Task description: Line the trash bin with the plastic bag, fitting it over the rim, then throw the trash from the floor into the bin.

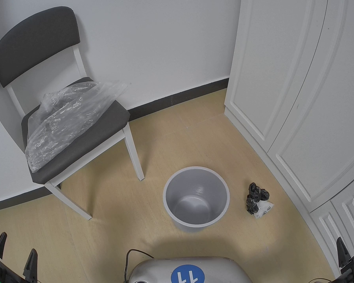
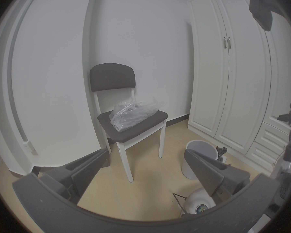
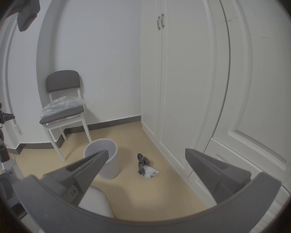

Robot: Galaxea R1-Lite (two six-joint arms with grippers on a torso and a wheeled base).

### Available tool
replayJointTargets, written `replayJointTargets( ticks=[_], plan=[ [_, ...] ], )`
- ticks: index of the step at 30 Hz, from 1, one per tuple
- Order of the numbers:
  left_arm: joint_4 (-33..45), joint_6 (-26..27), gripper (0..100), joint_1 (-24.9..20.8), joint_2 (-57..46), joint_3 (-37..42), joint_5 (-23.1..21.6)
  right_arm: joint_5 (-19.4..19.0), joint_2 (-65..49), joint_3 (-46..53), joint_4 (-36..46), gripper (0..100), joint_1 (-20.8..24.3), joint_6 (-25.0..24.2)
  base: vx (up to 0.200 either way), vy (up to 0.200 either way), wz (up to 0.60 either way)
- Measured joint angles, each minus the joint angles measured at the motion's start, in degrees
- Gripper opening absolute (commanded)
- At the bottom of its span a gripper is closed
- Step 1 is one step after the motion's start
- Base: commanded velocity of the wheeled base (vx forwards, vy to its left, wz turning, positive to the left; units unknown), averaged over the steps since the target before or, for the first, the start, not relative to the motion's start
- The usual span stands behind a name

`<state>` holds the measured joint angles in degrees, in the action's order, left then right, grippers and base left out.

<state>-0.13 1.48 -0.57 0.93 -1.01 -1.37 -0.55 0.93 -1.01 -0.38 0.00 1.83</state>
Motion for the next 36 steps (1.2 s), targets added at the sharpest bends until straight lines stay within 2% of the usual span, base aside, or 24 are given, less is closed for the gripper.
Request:
replayJointTargets(
  ticks=[5,11,20,25,32,36],
  plan=[
    [0.1,-1.9,100,0.0,0.0,0.0,2.3,0.2,0.0,0.0,-0.2,100,0.0,-1.6,0.0,0.0,0.0],
    [0.0,0.0,100,0.0,0.0,0.0,0.4,0.1,0.0,0.0,-0.2,100,0.0,0.0,0.0,0.0,0.0],
    [-0.2,-1.8,100,0.2,0.0,0.0,2.1,0.3,0.0,-0.6,-2.6,100,0.0,-1.9,0.0,0.0,0.0],
    [-3.6,-2.2,100,0.1,0.0,-0.2,1.9,-1.0,0.0,-7.0,-4.3,100,0.1,-3.0,0.0,0.0,0.0],
    [-5.7,-2.0,100,0.0,0.0,-8.5,0.8,-4.6,0.0,-16.0,3.3,100,0.3,-2.5,0.0,0.0,0.0],
    [-5.1,-1.9,100,0.0,0.0,-10.7,0.8,-5.2,0.0,-17.2,3.9,100,0.2,-2.2,0.0,0.0,0.0]
  ],
)
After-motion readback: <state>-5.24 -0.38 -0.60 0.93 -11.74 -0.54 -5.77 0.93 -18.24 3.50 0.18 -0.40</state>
